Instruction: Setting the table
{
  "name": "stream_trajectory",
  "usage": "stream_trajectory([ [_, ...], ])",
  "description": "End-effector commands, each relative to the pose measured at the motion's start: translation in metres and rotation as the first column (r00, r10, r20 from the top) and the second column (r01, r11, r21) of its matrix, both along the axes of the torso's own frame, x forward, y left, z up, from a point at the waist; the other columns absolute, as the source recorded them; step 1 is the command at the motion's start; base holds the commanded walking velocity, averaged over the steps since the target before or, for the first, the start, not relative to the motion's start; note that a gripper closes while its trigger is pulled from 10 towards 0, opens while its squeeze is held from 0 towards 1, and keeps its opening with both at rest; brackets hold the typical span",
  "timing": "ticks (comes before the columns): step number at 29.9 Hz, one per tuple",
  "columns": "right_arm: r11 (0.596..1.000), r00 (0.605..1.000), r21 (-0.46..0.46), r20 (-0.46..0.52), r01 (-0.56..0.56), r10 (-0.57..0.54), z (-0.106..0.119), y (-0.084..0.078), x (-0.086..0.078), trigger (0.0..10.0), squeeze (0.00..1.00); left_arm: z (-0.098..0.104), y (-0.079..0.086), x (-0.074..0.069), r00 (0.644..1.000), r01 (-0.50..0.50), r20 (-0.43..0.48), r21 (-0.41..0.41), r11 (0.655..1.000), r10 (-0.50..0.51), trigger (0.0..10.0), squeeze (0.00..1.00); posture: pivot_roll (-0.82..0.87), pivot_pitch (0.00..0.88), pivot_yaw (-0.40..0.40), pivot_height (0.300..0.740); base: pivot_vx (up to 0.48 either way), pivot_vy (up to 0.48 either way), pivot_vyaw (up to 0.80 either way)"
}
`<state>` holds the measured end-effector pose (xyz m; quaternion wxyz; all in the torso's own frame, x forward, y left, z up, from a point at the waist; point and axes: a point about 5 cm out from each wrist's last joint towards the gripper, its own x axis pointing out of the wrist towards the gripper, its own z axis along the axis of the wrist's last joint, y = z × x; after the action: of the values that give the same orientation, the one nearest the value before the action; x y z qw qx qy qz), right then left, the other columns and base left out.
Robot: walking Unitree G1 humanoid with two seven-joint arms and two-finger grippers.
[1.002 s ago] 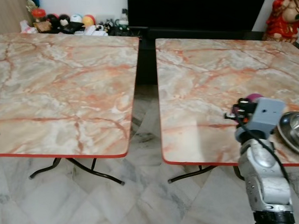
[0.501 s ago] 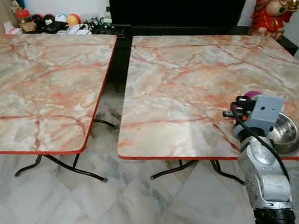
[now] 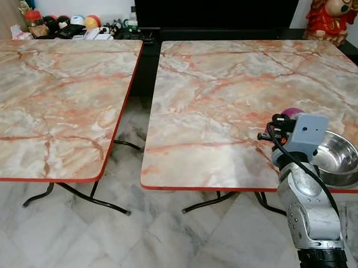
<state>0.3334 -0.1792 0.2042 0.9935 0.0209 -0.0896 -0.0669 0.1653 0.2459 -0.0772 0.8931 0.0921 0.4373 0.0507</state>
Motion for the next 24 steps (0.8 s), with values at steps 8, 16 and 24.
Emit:
stream_trajectory([
  [8,1.0,1.0,-0.001,0.01,-0.028,0.028,0.003,0.006,0.0,10.0,0.0,-0.005,-0.001,-0.009,0.999,-0.004,-0.037,-0.01,1.0,0.004,10.0,0.0,-0.01,0.163,-0.016,0.74,0.317,0.0,0.0],
  [16,1.0,1.0,0.015,0.003,-0.025,0.025,0.003,0.009,0.0,10.0,0.0,-0.005,-0.002,-0.009,0.999,-0.01,-0.033,-0.016,1.0,0.009,10.0,0.0,-0.01,0.165,-0.02,0.74,0.04,0.0,0.0],
  [24,0.999,0.993,0.026,-0.119,0.02,-0.017,0.001,0.021,-0.006,10.0,0.0,-0.005,-0.004,-0.009,0.999,-0.001,-0.035,-0.02,1.0,0.0,10.0,0.0,-0.01,0.165,-0.02,0.74,0.0,0.0,0.0],
])
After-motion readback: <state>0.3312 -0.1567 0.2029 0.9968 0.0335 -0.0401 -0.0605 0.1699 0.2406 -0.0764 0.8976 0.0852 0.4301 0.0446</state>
